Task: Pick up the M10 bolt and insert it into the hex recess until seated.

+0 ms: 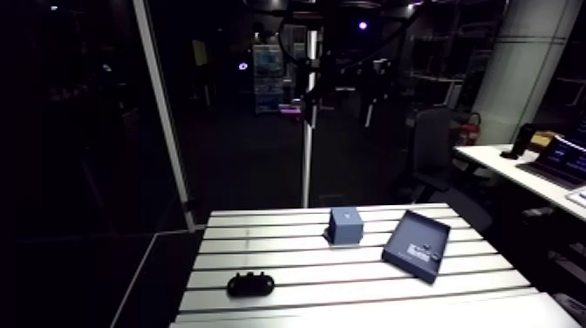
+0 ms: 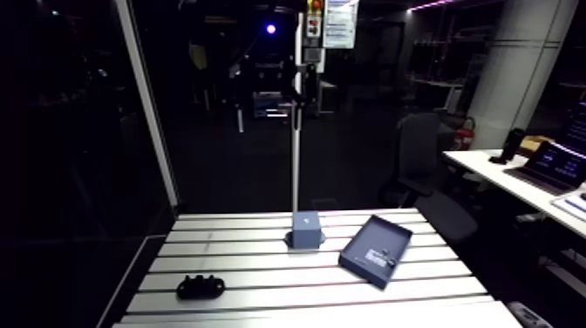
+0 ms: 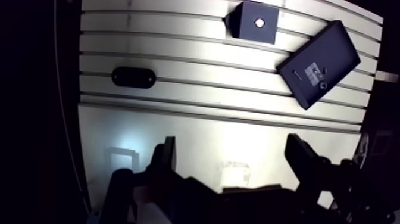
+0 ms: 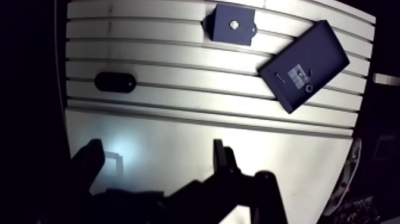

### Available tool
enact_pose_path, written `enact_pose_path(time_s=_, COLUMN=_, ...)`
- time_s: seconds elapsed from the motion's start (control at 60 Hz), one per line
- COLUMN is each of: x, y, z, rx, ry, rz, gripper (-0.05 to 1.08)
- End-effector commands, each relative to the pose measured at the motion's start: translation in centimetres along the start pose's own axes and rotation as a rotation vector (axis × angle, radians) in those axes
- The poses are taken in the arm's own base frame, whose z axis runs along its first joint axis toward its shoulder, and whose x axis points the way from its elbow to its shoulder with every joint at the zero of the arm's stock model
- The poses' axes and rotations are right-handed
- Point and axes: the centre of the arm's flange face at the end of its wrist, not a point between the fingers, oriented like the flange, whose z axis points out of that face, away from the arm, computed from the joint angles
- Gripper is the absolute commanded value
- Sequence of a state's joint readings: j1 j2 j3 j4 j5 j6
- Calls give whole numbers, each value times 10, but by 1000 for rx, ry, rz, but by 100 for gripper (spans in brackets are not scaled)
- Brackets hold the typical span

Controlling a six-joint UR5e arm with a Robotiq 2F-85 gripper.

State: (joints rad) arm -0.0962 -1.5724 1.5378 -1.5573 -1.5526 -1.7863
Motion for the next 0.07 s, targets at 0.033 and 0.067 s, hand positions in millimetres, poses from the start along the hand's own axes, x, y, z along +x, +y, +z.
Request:
enact_pose_path(time_s=0.033, x=3, y=0, z=3, rx=2, ry=-5, rz=-1, gripper=1)
enact_pose_path(time_s=0.067, x=3, y=-1, z=3, rx=2, ry=-5, rz=-2, gripper=1)
